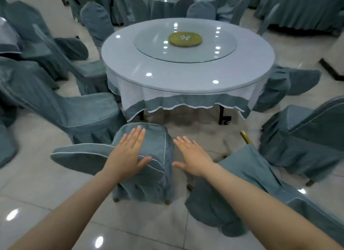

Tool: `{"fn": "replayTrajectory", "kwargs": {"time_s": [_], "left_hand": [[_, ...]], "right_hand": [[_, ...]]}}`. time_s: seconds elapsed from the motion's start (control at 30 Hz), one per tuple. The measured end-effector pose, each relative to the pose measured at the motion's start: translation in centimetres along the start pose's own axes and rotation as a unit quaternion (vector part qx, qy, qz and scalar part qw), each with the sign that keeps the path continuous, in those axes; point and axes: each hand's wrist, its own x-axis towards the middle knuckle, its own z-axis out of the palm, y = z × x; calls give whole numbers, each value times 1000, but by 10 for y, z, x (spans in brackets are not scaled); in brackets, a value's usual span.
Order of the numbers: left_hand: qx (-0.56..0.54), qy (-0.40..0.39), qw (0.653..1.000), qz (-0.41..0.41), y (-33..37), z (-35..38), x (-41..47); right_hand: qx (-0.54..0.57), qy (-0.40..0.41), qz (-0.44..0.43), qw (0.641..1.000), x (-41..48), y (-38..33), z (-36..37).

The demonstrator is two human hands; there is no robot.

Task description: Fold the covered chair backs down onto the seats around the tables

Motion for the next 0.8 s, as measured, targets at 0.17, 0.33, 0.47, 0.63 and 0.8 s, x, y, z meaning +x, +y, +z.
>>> {"fn": "replayTrajectory", "kwargs": {"time_s": [0.17, 0.33, 0.47, 0.63, 0.8], "left_hand": [[-18, -13, 1000, 6, 98, 25, 36], [-60, -53, 996, 26, 207, 55, 81], [-94, -63, 992, 52, 276, 68, 113], [-94, -89, 989, 76, 322, 86, 143], [-99, -112, 984, 99, 353, 105, 173]], "right_hand": [[-9, 14, 39, 999, -73, 100, -19], [0, 11, 112, 994, -160, 215, -29], [16, 6, 186, 982, -212, 282, -26], [39, 11, 240, 970, -242, 337, -15], [95, 61, 258, 960, -274, 368, -19]]}}
